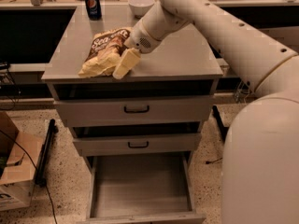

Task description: Place brown chip bag into bottom drawer

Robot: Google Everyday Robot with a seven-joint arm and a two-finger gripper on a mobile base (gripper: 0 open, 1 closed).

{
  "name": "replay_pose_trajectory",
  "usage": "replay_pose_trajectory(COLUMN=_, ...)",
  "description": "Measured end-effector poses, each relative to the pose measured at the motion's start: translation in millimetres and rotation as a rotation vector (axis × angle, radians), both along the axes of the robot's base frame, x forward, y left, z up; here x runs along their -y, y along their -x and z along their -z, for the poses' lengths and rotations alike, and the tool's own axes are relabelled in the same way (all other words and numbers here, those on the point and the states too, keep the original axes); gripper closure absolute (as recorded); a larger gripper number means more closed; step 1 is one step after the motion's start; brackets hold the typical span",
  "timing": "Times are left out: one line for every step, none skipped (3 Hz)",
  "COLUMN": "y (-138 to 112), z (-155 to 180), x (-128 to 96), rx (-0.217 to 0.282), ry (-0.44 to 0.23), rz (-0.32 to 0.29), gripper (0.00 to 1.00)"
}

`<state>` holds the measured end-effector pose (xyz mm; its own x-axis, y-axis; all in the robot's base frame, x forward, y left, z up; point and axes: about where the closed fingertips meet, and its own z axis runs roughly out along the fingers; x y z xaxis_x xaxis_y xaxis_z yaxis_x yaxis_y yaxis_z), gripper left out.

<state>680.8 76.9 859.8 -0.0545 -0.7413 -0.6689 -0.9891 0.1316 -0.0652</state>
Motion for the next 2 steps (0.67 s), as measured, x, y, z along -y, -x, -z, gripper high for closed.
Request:
replay_pose_trajectory(y=6.7, z=2.8, x=-8.8, rx=-0.024, ry=-0.017, rz=-0.005, gripper=0.42)
replay_pose_trajectory(y=14.1, z=6.4, x=-11.7, rx=-0.044, ry=-0.024, rz=0.003, gripper=0.65)
